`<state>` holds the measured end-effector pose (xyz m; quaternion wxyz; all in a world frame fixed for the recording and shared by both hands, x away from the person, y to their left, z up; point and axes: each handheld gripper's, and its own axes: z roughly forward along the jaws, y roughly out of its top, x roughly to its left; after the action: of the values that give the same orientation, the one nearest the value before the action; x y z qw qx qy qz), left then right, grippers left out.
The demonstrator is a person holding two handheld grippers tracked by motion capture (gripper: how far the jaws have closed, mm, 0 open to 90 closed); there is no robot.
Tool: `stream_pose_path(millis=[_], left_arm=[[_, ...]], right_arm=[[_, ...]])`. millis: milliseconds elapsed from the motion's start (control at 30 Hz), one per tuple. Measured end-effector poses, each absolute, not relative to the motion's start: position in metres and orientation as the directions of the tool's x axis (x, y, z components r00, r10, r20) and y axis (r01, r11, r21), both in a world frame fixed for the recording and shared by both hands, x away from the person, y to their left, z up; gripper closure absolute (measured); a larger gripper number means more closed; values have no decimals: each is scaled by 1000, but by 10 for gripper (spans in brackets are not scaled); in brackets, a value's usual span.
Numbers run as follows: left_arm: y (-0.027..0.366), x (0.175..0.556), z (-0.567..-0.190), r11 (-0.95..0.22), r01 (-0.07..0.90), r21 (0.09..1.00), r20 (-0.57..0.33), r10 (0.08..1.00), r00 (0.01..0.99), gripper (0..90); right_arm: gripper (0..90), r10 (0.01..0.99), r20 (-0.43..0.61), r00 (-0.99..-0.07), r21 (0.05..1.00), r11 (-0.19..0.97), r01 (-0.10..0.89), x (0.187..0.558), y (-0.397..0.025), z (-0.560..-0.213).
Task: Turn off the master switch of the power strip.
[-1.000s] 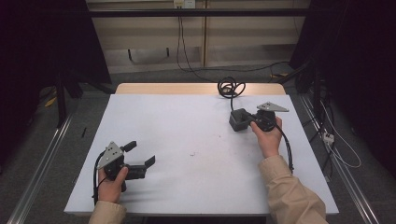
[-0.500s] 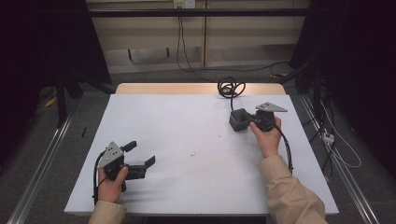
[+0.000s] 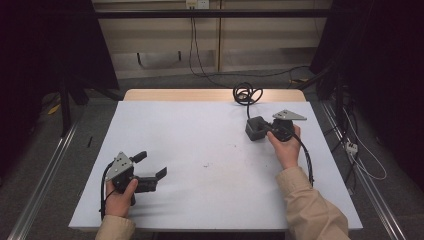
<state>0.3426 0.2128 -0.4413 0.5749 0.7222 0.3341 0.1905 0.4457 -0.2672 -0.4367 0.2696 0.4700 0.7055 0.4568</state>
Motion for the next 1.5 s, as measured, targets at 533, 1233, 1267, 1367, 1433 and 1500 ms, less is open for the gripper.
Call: stream_pose_path(millis=[533, 1233, 1267, 1367, 1433, 1500], left_arm=[[210, 342, -442, -123, 264, 957, -106, 700, 707, 29], [210, 342, -441, -121, 258, 959, -103, 697, 710, 29], [210, 342, -441, -121, 258, 959, -103, 697, 710, 29], [210, 342, -441, -117, 260, 959, -107, 698, 708, 29], [210, 342, -441, -117, 260, 959, -106, 699, 707, 29], [210, 342, -441, -117, 260, 958, -107, 699, 707, 29]], right_arm=[[900, 907, 49, -418, 892, 149, 428, 447, -268, -435], [900, 910, 6, -414, 888, 185, 420, 446, -264, -435], [900, 910, 9, -414, 888, 183, 421, 446, -264, -435], [900, 911, 23, -411, 890, 168, 423, 446, -265, -436], [900, 911, 23, -411, 891, 168, 422, 446, -265, -436], [900, 911, 28, -412, 891, 164, 422, 446, -265, -436]])
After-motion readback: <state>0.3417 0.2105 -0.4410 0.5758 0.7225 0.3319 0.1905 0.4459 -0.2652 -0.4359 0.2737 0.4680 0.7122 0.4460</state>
